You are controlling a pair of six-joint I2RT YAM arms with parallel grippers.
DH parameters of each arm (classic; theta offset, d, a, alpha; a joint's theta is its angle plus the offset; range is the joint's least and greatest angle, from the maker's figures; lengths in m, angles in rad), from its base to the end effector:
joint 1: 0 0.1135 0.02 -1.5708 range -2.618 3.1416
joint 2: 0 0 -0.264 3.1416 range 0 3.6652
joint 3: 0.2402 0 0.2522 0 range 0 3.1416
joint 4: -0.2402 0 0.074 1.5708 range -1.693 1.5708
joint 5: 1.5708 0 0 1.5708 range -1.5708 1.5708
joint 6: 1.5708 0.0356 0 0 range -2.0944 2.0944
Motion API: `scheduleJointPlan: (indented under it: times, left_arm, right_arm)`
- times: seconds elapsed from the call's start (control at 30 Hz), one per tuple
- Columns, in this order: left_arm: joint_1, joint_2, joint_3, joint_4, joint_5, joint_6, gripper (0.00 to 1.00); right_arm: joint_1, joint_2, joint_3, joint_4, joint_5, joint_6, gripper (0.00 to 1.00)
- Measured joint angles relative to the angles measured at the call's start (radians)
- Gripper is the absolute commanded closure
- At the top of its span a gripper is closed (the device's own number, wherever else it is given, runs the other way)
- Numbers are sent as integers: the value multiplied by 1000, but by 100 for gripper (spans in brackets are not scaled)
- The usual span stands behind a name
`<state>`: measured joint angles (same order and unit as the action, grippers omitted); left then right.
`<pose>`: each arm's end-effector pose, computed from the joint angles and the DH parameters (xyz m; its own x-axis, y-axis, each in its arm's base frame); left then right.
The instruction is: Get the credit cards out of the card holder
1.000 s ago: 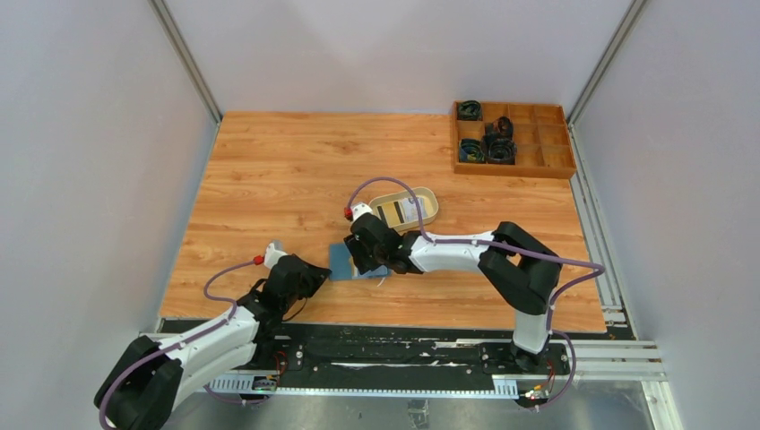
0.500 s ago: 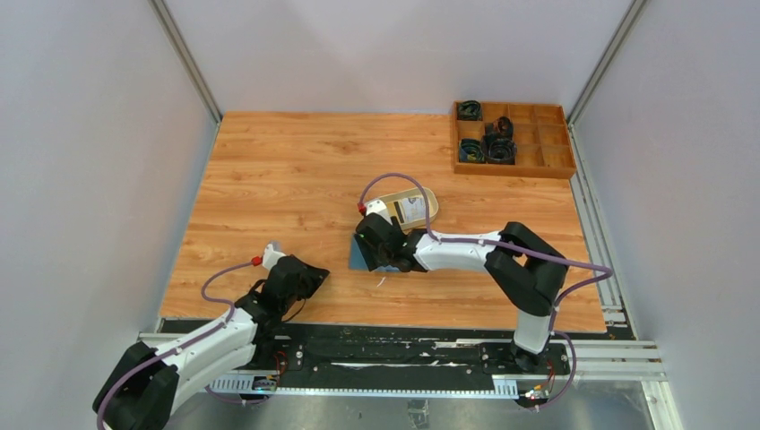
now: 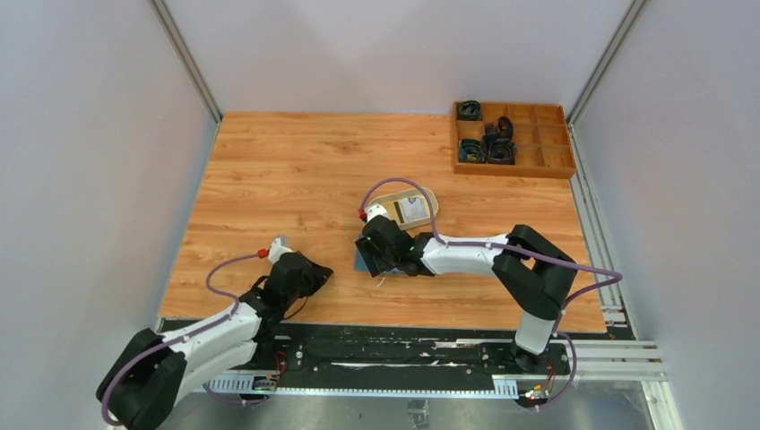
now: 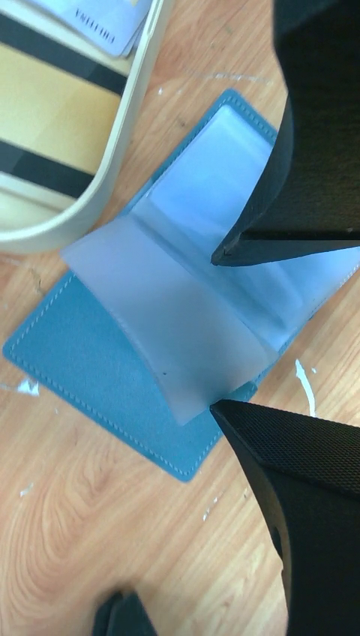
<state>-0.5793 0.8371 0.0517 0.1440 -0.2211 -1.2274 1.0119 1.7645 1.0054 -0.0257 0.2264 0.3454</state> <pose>0.1264 -0.0734 0.1137 -0.5331 -0.7491 -0.3933 -0.3411 0.6157 -0.7103 0.2012 0.3067 0.1707 -0.6038 -0.3432 -0.7195 -0.5713 0.8158 0.0903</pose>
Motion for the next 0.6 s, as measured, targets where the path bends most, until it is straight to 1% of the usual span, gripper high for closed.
scheduleJointPlan:
  times: [0.07,0.2,0.27,0.33,0.37,0.43,0.47,0.5,0.6]
  left_arm:
    - [0,50,13,39,30,40,100]
    - [0,227,69,159,125,121,100]
    - [0,349,95,273,195,139,100]
    - [0,436,102,377,240,138,96]
    - [1,500,103,463,266,131,93]
    - [5,575,92,582,292,119,90]
    - [8,626,80,669,309,104,89]
    - [8,642,77,694,314,101,88]
    - [9,745,53,864,346,69,84]
  right_arm:
    - [0,1,-6,22,-31,-7,31]
    - [0,2,-31,87,-92,-21,31]
    - [-1,2,-39,114,-111,-26,32]
    - [-3,2,-44,128,-120,-29,32]
    - [-4,2,-47,136,-122,-32,32]
    - [-10,0,-51,141,-119,-37,32]
    - [-14,0,-54,147,-121,-38,32]
    - [-14,0,-55,148,-120,-40,32]
    - [-18,0,-61,153,-113,-51,32]
